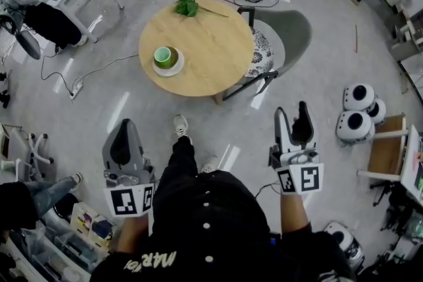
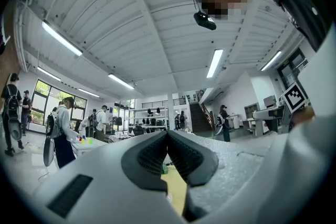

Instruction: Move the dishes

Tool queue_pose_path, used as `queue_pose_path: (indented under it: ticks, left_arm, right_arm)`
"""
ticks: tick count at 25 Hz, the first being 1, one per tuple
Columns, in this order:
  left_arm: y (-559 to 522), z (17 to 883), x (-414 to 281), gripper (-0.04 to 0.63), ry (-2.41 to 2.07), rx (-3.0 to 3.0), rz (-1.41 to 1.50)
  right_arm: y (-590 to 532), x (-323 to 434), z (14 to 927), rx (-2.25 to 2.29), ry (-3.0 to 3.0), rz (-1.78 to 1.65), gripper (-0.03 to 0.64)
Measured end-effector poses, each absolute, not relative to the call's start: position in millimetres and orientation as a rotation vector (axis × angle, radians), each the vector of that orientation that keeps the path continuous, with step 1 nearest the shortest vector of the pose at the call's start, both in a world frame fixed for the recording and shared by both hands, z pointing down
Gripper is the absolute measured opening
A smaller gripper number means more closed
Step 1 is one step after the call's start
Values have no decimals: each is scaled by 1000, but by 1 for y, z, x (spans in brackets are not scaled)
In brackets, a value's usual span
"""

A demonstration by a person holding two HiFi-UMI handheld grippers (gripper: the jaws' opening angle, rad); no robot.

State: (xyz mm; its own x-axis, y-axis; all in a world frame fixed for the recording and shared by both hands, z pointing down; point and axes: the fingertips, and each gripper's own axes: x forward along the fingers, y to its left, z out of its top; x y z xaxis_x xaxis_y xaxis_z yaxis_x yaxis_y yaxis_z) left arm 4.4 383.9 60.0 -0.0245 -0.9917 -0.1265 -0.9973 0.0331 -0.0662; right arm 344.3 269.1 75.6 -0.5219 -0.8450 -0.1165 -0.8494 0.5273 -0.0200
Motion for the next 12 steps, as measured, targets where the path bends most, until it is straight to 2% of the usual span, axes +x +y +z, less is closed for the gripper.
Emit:
queue_pose_path:
  ticks: [12]
  left_arm:
    - [298, 65, -40, 3, 2132, -2124, 67]
  right_arm:
    - [193, 302, 83, -1519, 2651, 47, 225]
